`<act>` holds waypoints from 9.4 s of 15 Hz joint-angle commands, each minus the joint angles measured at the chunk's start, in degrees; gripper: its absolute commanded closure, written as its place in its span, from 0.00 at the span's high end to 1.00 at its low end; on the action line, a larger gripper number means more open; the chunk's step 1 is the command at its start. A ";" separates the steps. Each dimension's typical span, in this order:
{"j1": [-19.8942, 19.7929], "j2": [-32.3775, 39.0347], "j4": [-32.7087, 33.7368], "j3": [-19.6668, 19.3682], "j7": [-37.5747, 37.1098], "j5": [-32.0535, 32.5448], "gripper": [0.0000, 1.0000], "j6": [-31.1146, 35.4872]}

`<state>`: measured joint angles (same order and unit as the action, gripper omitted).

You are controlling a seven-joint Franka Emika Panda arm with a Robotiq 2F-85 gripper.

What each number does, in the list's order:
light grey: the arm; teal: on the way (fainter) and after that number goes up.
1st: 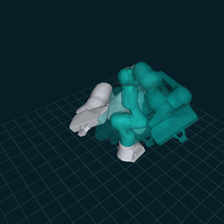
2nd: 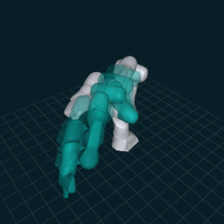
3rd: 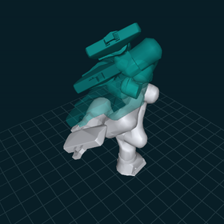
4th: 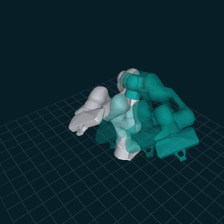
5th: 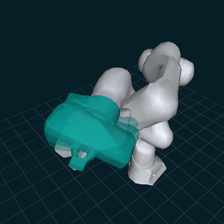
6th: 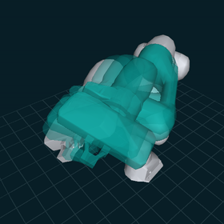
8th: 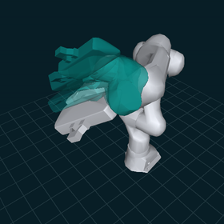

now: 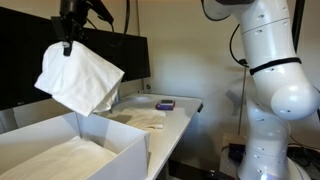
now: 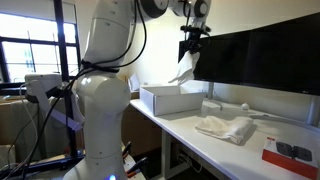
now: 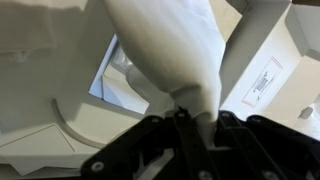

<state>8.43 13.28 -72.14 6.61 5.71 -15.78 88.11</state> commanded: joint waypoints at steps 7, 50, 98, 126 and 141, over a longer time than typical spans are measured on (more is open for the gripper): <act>-11.25 -5.77 -6.72 -5.57 23.81 -3.83 0.09 -15.20; -17.92 7.97 -17.21 -11.09 19.37 1.12 0.08 -5.80; -21.52 10.34 -12.54 -6.70 20.20 -9.38 0.08 -0.98; -31.92 8.93 -17.34 -10.83 42.58 -5.12 1.00 -14.08; -26.90 4.21 -39.40 -13.46 64.31 -22.10 1.00 11.91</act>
<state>-21.06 19.70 -105.33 -7.22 68.10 -35.24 90.41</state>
